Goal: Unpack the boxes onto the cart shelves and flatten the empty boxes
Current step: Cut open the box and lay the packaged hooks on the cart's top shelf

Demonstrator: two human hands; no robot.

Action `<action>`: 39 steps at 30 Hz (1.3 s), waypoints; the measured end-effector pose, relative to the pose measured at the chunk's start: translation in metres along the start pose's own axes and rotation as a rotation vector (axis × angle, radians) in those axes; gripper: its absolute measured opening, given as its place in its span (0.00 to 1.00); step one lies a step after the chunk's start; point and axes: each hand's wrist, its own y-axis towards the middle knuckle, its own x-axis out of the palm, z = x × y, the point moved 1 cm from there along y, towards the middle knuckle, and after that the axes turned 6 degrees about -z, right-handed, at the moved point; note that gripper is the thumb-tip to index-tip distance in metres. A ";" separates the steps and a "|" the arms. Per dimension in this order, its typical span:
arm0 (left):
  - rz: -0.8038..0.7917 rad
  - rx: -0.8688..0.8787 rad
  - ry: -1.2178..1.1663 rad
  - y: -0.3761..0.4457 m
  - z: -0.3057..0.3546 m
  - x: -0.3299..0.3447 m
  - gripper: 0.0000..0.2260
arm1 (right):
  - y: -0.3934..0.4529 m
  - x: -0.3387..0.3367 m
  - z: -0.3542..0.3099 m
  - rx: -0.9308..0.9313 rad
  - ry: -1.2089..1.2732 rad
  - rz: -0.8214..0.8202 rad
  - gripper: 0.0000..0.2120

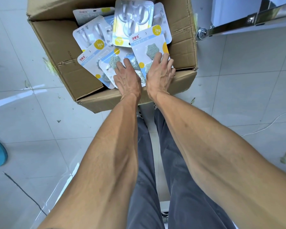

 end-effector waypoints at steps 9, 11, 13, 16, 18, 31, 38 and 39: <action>0.056 0.116 0.116 0.010 -0.001 -0.014 0.13 | 0.005 0.001 -0.002 0.011 0.054 -0.005 0.12; 0.028 0.156 0.131 0.011 0.001 -0.018 0.12 | 0.010 0.000 -0.006 0.053 0.061 0.000 0.09; -0.002 0.163 0.126 0.013 0.003 -0.020 0.09 | 0.011 -0.002 -0.009 0.084 0.084 0.011 0.08; 0.033 0.066 0.081 0.020 -0.004 -0.027 0.07 | 0.004 -0.006 -0.010 0.094 0.167 0.068 0.09; 0.096 -0.077 0.033 0.027 -0.015 -0.036 0.06 | 0.001 -0.009 -0.007 0.103 0.221 0.119 0.10; 0.017 -0.190 0.052 0.014 -0.055 -0.041 0.10 | 0.014 -0.015 -0.013 0.171 0.243 -0.074 0.11; 0.060 -0.131 -0.015 0.048 -0.032 -0.051 0.16 | -0.002 0.000 -0.019 0.174 0.257 -0.156 0.16; 0.057 -0.077 0.018 0.058 -0.028 -0.052 0.15 | -0.001 0.003 -0.019 0.181 0.263 -0.173 0.17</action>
